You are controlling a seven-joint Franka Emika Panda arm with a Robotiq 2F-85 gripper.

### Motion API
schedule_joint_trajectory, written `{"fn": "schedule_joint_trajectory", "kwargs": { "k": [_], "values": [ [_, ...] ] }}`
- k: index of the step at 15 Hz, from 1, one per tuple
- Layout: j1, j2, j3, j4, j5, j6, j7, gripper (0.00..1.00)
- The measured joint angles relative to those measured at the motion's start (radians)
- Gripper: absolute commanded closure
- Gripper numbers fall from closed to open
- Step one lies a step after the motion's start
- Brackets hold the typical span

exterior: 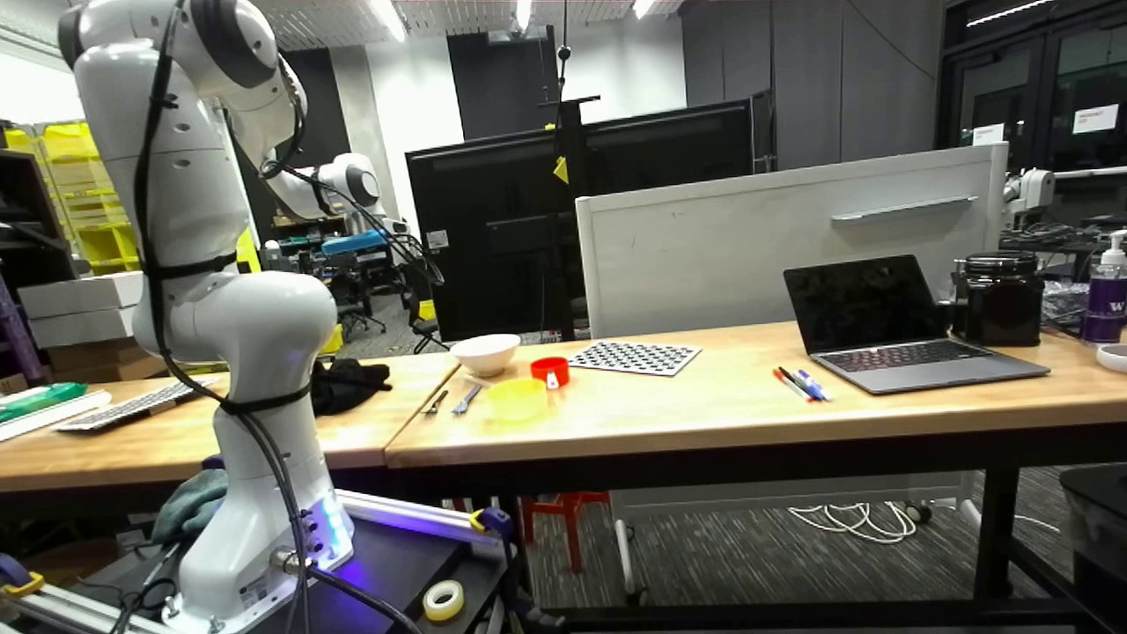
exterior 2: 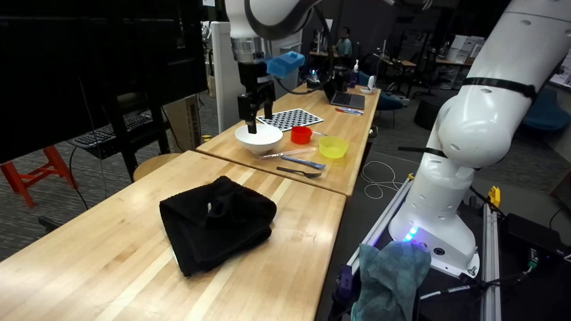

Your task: Pick up the small orange pot and put it inside the white bowl

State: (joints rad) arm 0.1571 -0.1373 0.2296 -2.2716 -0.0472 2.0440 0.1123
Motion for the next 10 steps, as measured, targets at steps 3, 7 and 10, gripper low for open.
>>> {"fn": "schedule_joint_trajectory", "kwargs": {
  "k": [3, 7, 10],
  "values": [
    [0.0, 0.11, -0.015, 0.1, 0.002, -0.047, -0.027, 0.0],
    [-0.009, 0.234, -0.054, 0.215, 0.018, -0.126, -0.107, 0.0],
    [-0.031, 0.296, -0.091, 0.264, -0.024, -0.218, -0.148, 0.0]
  ]
}}
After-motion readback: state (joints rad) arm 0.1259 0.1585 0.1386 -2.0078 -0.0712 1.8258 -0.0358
